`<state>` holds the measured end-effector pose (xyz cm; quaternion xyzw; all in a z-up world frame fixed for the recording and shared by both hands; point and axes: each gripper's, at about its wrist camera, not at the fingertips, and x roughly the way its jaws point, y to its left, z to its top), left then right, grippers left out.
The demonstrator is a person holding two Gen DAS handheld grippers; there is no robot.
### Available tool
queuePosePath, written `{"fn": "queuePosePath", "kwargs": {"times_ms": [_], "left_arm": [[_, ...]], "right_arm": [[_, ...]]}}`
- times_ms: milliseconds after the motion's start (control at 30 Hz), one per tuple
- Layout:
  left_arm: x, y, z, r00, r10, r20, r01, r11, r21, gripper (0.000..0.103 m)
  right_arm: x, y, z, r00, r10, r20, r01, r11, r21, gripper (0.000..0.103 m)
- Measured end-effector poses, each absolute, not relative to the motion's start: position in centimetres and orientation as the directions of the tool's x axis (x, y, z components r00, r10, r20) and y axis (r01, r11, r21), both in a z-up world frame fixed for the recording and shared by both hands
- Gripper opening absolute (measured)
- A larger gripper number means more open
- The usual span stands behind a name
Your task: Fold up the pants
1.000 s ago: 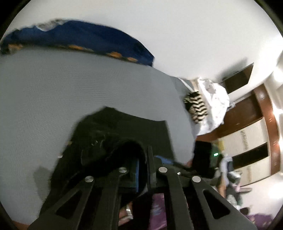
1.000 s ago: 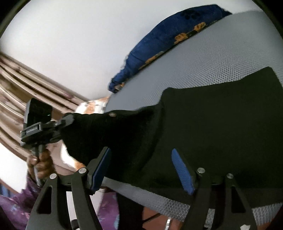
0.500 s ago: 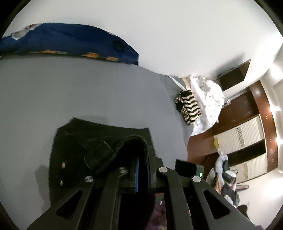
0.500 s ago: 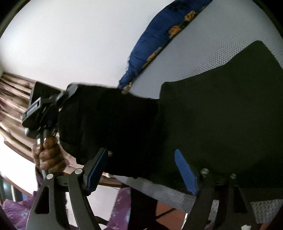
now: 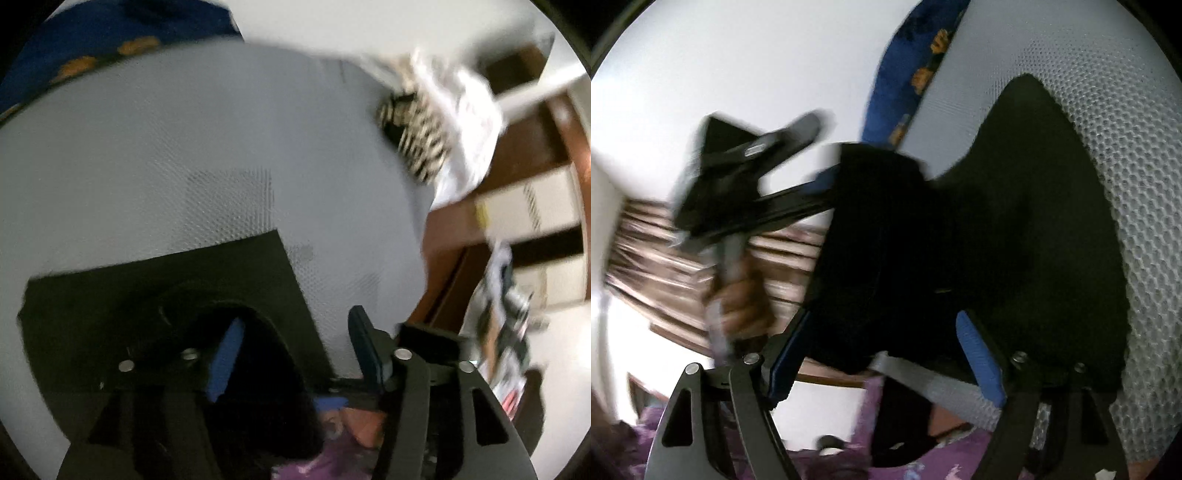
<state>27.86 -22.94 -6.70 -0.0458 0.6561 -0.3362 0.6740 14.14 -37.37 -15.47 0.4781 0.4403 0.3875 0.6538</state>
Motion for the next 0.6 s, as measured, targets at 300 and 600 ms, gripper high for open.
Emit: {"fn": "queuePosePath", "kwargs": {"times_ms": [300, 600], "left_arm": [[27.1, -22.2, 1.7, -0.039, -0.757, -0.652, 0.52, 0.542, -0.661, 0.075], [20.4, -12.1, 1.2, 0.25, -0.675, -0.694, 0.499, 0.704, -0.505, 0.084]], "right_arm": [[11.5, -41.4, -13.1, 0.491, 0.798, -0.35, -0.075, 0.439, 0.895, 0.083], [10.4, -36.6, -4.9, 0.622, 0.566, -0.542, -0.308, 0.812, 0.495, 0.082]]}}
